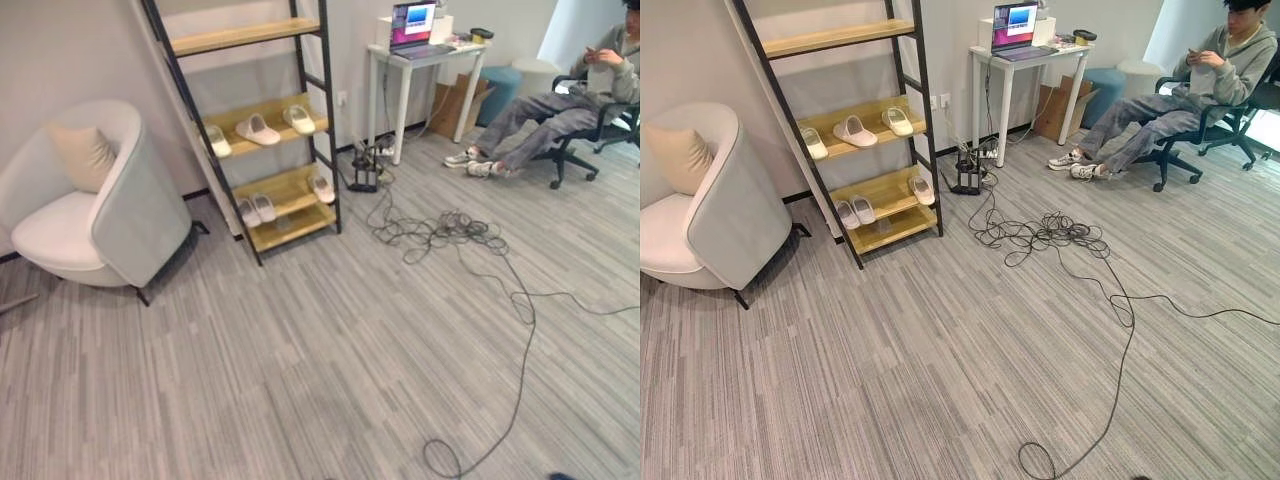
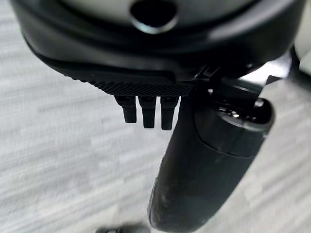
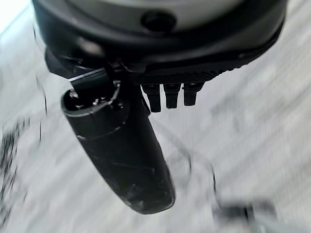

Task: Arrange the slippers neatly on the shoe rack.

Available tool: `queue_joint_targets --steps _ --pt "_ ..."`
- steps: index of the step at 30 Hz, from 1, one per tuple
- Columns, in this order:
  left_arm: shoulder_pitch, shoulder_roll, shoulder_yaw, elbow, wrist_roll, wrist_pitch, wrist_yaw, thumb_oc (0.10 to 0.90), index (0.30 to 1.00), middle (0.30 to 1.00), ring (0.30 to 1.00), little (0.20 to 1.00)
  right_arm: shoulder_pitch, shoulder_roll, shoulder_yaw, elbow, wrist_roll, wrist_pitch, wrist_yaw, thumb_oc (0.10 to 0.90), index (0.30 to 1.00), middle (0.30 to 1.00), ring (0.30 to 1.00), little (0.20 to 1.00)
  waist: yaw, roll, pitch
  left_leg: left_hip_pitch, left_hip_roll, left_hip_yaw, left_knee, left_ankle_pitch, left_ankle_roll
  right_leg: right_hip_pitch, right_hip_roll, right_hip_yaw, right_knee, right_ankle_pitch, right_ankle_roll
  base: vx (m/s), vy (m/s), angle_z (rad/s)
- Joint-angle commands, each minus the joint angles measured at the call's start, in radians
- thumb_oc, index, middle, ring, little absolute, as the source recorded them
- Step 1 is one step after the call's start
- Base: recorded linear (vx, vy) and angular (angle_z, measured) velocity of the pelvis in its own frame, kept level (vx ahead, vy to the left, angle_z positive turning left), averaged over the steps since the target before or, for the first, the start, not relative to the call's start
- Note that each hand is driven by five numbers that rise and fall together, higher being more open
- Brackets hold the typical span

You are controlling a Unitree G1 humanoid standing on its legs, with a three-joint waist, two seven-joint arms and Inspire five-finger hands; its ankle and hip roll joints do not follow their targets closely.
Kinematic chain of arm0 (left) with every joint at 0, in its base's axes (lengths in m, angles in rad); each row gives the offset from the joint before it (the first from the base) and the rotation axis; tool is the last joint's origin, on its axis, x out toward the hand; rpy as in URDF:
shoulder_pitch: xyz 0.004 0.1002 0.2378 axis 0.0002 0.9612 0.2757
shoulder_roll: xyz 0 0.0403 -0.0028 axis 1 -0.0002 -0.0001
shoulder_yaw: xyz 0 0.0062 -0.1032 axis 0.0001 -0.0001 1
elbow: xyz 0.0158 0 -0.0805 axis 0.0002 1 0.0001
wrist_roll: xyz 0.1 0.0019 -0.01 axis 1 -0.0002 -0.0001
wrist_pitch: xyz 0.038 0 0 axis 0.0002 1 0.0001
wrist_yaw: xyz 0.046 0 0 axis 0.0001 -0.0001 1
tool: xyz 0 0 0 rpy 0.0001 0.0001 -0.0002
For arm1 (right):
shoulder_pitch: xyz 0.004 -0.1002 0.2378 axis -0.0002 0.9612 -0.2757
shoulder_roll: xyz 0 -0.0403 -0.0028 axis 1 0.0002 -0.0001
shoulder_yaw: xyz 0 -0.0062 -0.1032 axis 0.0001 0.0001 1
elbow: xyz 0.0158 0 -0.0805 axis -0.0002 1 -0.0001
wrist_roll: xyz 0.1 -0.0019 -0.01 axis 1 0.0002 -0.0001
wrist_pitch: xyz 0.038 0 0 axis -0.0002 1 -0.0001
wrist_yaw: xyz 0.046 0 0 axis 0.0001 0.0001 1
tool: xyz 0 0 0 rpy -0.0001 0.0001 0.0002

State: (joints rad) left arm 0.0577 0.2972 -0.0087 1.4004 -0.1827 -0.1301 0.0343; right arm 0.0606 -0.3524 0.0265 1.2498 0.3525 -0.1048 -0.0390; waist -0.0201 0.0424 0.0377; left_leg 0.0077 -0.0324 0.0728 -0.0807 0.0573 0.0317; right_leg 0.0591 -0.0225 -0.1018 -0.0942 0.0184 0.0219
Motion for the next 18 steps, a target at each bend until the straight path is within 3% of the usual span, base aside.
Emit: queue_joint_targets --steps 1,2,6,9,12,14,15,18 --pt "-0.064 0.036 0.003 0.020 0.032 -0.017 0.034 0.800 0.900 0.900 0.900 0.900 -0.006 -0.016 0.035 -0.002 -0.032 -0.019 -0.003 0.800 0.900 0.900 0.900 0.900 0.005 -0.005 0.012 0.074 0.061 -0.041 -0.004 -0.087 -0.065 0.002 -0.068 0.018 0.007 -0.042 0.092 0.01 -0.069 0.01" --pt "-0.083 0.000 -0.044 0.026 0.065 -0.006 0.043 0.800 0.900 0.900 0.900 0.900 -0.009 0.025 0.066 0.010 -0.034 -0.010 0.002 0.800 0.900 0.900 0.900 0.900 -0.004 0.002 0.021 0.067 0.065 -0.045 -0.002 -0.082 -0.073 -0.002 -0.063 0.019 0.007 -0.048 0.084 0.01 -0.069 0.01" --pt "-0.097 -0.031 -0.077 0.034 0.082 0.006 0.039 0.800 0.900 0.900 0.900 0.900 -0.013 0.047 0.088 0.015 -0.041 -0.003 0.005 0.800 0.900 0.900 0.900 0.900 -0.015 0.005 0.027 0.076 0.080 -0.046 -0.001 -0.083 -0.080 0.009 -0.052 0.022 0.018 -0.060 0.069 0.05 -0.112 0.04" --pt "-0.107 -0.055 -0.127 0.020 0.106 0.009 0.040 0.800 0.900 0.900 0.900 0.900 -0.029 0.057 0.120 -0.009 -0.052 -0.002 0.004 0.800 0.900 0.900 0.900 0.900 -0.031 0.009 0.055 0.070 0.113 -0.043 0.045 -0.099 -0.088 -0.051 -0.030 0.046 0.140 -0.109 0.047 0.03 -0.194 -0.04" --pt "-0.125 -0.056 -0.124 -0.009 0.053 -0.001 0.054 0.800 0.900 0.900 0.900 0.900 -0.026 0.078 0.158 -0.036 -0.064 -0.003 0.009 0.800 0.900 0.900 0.900 0.900 -0.030 -0.013 0.091 0.009 0.140 -0.028 0.256 -0.114 -0.113 -0.060 -0.009 0.068 0.189 -0.141 0.024 0.06 -0.267 -0.14" --pt "-0.145 -0.062 -0.142 -0.048 0.043 -0.007 0.062 0.800 0.900 0.900 0.900 0.900 0.007 0.087 0.183 -0.026 -0.097 0.001 0.009 0.800 0.900 0.900 0.900 0.900 -0.024 -0.035 0.125 -0.117 0.192 -0.013 0.504 -0.022 -0.116 -0.027 -0.003 0.058 0.190 -0.147 -0.002 0.12 -0.416 -0.22" --pt "-0.158 -0.073 -0.190 -0.103 0.061 -0.012 0.067 0.800 0.900 0.900 0.900 0.900 0.001 0.080 0.209 -0.009 -0.122 0.013 0.008 0.800 0.900 0.900 0.900 0.900 -0.007 -0.050 0.154 -0.199 0.219 0.025 0.658 0.015 -0.085 0.003 -0.003 0.043 0.191 -0.163 -0.029 0.15 -0.385 0.35" --pt "-0.176 -0.089 -0.244 -0.143 0.062 -0.022 0.073 0.800 0.900 0.900 0.900 0.900 -0.014 0.059 0.187 0.008 -0.112 0.017 -0.013 0.800 0.900 0.900 0.900 0.900 -0.001 -0.047 0.164 -0.300 0.176 0.066 0.677 -0.041 -0.071 0.037 0.001 0.042 0.183 -0.194 -0.031 0.18 -0.144 0.39"
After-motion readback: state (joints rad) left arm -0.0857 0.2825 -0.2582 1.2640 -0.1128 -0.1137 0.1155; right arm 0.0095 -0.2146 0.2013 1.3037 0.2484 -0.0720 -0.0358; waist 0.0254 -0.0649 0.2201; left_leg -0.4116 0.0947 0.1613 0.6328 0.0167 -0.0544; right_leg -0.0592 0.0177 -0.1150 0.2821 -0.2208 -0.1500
